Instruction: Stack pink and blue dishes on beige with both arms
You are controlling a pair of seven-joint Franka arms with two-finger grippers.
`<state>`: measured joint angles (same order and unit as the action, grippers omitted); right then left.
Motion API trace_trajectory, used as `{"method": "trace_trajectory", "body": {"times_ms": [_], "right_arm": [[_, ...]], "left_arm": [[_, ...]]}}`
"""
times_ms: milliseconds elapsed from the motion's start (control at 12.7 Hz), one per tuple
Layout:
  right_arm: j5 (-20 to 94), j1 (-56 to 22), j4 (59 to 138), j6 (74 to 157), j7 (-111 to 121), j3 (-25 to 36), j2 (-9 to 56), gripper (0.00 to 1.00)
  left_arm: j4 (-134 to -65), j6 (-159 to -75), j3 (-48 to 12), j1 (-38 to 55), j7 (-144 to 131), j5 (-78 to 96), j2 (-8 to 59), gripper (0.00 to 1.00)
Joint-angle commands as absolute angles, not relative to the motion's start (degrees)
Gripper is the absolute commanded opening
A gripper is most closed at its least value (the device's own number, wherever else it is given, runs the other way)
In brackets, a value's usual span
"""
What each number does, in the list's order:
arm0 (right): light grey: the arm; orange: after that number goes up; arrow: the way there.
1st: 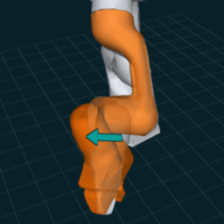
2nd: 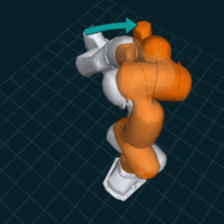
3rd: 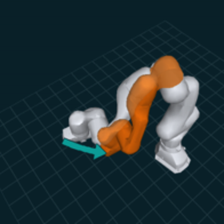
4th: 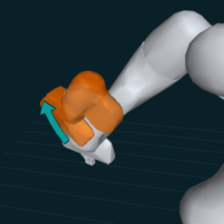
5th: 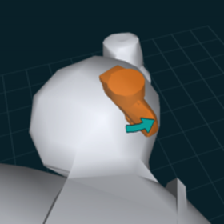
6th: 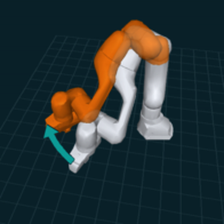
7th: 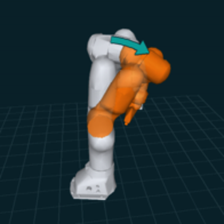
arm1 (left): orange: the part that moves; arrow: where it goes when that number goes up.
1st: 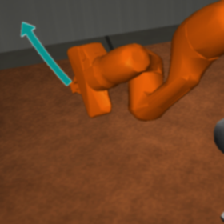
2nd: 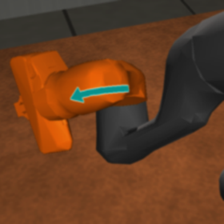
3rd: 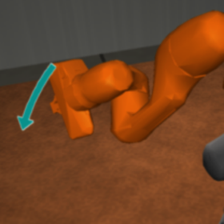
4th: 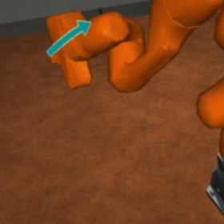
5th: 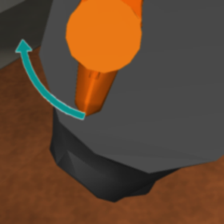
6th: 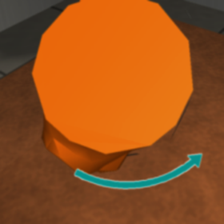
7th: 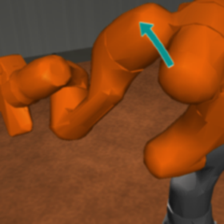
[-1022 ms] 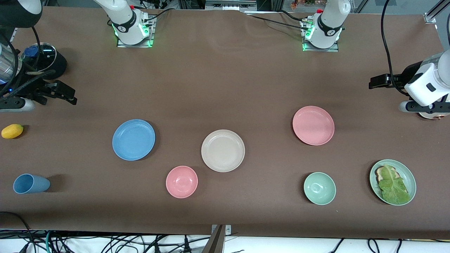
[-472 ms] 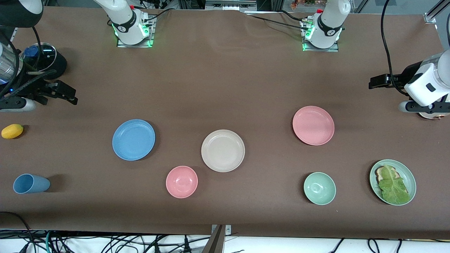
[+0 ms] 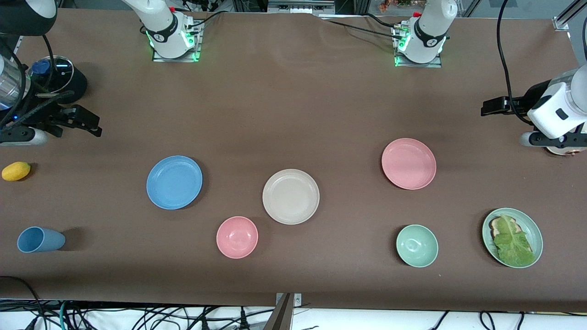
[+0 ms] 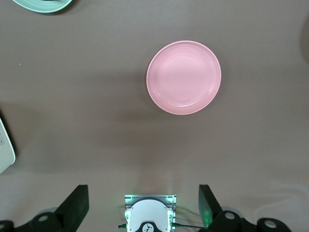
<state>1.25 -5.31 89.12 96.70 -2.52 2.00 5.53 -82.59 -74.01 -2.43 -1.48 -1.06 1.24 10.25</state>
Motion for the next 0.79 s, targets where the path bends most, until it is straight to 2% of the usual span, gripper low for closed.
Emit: {"method": "trace_trajectory", "body": {"times_ms": [0, 550, 707], "right_arm": [[1.41, -5.36, 88.33, 96.68, -3.34, 1.85, 5.62, 1.0], [1.41, -5.36, 88.33, 96.5, -3.34, 1.93, 5.54, 1.0], [1.41, -5.45, 88.33, 96.42, -3.34, 1.85, 5.54, 1.0]], "left_arm": [[-83.14, -74.44, -2.46, -1.76, -1.49, 2.46, 9.75, 1.0], [-82.0, -74.79, -2.29, -1.49, -1.49, 2.55, 13.17, 1.0], [-82.18, -78.81, -2.2, -1.76, -1.49, 2.9, 14.67, 1.0]]}}
